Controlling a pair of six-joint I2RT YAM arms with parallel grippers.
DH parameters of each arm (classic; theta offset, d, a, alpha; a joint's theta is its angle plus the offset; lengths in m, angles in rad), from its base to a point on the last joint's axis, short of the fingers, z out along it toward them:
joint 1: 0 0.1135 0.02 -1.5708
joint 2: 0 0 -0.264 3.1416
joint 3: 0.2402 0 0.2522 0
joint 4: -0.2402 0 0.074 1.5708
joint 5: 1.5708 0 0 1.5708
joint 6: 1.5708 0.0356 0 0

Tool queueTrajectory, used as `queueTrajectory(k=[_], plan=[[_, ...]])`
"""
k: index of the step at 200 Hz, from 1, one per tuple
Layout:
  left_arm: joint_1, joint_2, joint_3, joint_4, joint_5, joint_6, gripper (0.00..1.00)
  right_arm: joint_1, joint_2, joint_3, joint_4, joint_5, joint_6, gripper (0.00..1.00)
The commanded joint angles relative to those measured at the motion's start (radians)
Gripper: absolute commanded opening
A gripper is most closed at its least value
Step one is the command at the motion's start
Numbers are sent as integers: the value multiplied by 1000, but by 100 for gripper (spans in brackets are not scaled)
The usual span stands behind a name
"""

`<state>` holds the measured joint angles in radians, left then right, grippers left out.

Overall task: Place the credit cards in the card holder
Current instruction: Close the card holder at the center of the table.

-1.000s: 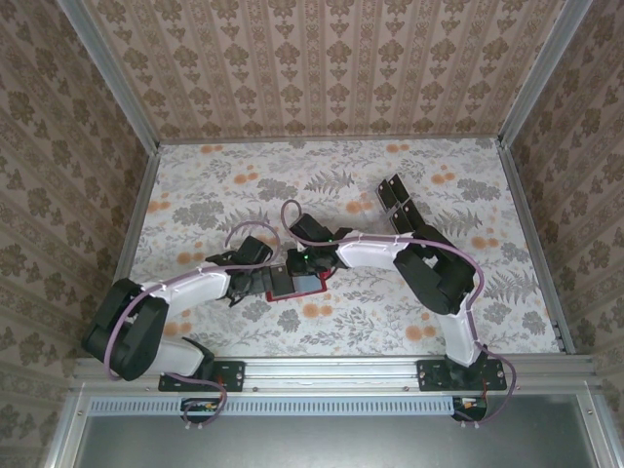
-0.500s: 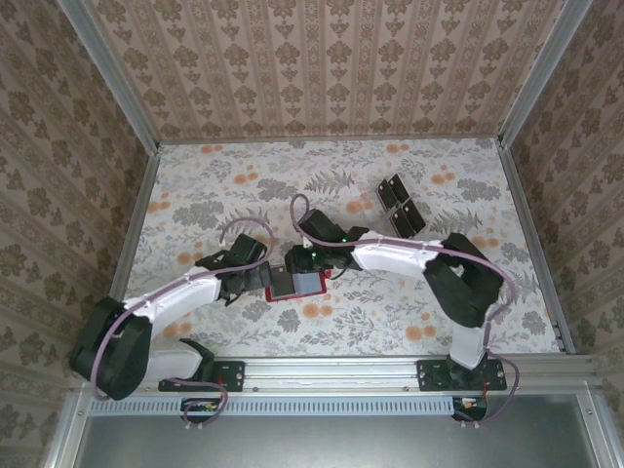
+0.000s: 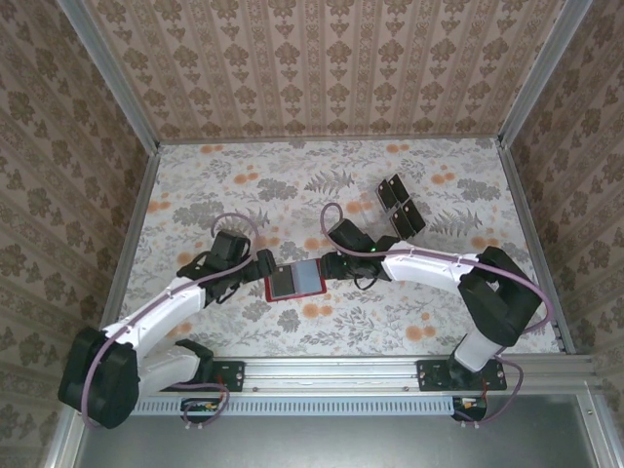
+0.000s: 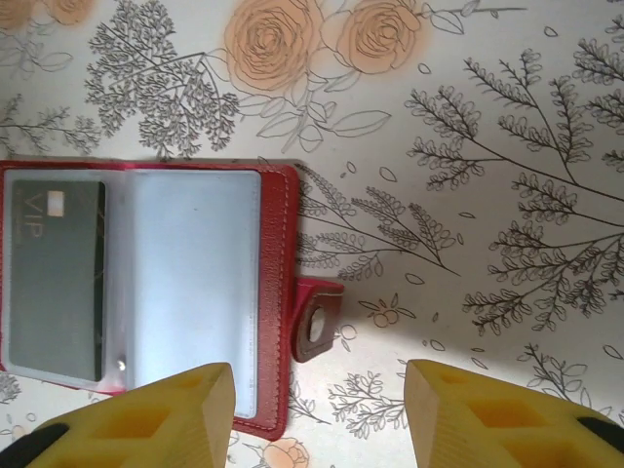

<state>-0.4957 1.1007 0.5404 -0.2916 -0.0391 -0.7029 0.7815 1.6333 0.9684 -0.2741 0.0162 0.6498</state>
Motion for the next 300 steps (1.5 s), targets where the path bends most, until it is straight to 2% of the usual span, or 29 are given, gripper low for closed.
queueTrajectory(k=[1,52,81,97,125,146,166,234,300], plan=[[8,28,-25,52,53,9,100,2,-7,-7,-2,20,-8,51],[5,87,-84,239,175,-13,100,-15,34,4,17,15,-14,52],[-11,123,-100,314,202,-33,100,-28,68,24,25,7,-21,48],[-22,141,-102,340,206,-42,100,-38,85,28,30,6,-24,40],[-46,180,-100,379,211,-52,100,-52,105,12,59,-7,-18,16],[-59,211,-99,402,212,-59,100,-51,104,-4,79,-23,-12,6],[-69,236,-97,425,213,-63,100,-51,99,-24,96,-36,-2,0],[-107,268,-63,457,221,-81,100,-48,90,-63,152,-91,37,0],[-137,91,-44,385,163,-125,100,-48,111,-59,181,-111,54,0]])
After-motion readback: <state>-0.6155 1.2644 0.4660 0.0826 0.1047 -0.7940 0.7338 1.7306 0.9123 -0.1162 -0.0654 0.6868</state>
